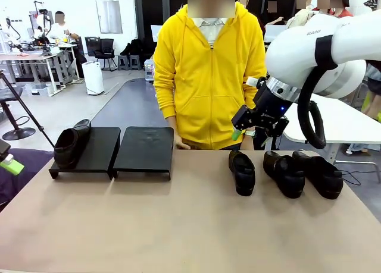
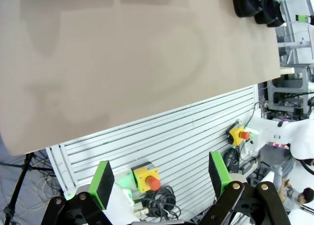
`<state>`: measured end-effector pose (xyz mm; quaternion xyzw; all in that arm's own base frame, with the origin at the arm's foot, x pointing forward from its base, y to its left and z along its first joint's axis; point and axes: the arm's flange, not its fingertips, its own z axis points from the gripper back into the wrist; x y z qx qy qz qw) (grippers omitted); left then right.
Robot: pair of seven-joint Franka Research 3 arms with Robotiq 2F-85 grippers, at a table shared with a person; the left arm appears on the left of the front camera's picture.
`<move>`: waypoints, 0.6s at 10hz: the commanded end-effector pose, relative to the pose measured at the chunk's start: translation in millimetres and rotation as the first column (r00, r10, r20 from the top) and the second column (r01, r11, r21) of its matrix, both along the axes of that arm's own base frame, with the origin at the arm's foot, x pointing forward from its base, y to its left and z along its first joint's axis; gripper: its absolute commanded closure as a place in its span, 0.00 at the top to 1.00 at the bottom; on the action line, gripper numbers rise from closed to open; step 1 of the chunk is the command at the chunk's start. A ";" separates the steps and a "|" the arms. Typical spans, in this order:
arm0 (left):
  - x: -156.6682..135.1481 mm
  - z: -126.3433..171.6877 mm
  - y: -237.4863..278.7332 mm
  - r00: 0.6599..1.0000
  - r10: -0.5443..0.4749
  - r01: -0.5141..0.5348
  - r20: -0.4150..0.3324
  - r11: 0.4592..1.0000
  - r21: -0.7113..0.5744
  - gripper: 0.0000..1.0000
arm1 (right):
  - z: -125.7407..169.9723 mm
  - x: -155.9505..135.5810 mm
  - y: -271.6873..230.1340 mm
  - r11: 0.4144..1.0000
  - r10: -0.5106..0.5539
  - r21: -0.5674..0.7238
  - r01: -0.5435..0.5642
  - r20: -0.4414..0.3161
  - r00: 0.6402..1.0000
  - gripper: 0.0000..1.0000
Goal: Organize the shoes by placing them on the stand.
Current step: Pick up one Shoe and place it in the middle of the table.
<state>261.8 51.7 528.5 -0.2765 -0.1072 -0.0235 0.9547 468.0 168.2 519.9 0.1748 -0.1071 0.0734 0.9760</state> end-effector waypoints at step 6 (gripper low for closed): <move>0.1 0.2 2.8 1.000 -0.010 0.010 0.009 1.000 -0.003 1.00 | -40.1 73.0 12.3 0.997 0.062 -0.045 -0.065 -0.070 0.996 1.00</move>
